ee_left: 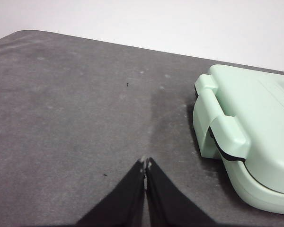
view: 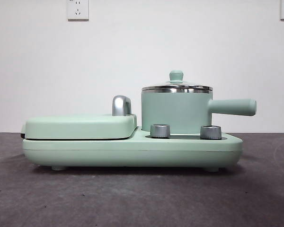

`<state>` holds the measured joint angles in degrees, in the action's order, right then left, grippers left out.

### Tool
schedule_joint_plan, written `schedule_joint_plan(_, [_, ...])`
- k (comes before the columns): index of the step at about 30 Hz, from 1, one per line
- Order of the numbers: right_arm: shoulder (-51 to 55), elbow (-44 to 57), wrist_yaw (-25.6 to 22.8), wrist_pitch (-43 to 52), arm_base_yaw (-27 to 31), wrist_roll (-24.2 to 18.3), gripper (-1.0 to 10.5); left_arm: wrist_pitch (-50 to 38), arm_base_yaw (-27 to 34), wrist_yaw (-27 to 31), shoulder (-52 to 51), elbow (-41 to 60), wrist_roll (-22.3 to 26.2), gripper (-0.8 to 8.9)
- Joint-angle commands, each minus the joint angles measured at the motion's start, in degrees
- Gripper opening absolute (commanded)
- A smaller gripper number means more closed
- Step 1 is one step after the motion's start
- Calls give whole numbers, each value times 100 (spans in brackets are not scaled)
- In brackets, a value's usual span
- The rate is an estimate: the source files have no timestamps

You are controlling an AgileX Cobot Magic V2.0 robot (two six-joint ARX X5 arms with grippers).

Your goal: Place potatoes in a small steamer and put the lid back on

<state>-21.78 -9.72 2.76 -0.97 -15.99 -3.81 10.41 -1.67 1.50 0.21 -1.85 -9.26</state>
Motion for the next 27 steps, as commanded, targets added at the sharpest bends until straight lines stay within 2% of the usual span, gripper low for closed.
schedule_joint_plan(1, [944, 522, -37, 81, 326, -131, 25, -15, 0, 2, -2, 105, -28, 6])
schedule_joint_plan(4, [1740, 901, -61, 35, 573, -138, 25, -15, 0, 2, -2, 105, -28, 6])
schedule_joint_plan(6, [2135, 903, -155, -385, 686, -149, 25, -13, 0, 2, -4, 105, -28, 6])
schedule_joint_plan(10, [2157, 903, -254, -420, 857, -111, 25, -11, 0, 2, -4, 105, -28, 6])
schedule_joint_plan(13, [2157, 903, -236, -409, 861, 142, 25, 7, 0, 2, 7, 105, -28, 6])
schedule_joint_plan(27, [2157, 901, -260, -411, 855, 140, 25, 9, 0, 0, 4, 105, -28, 6])
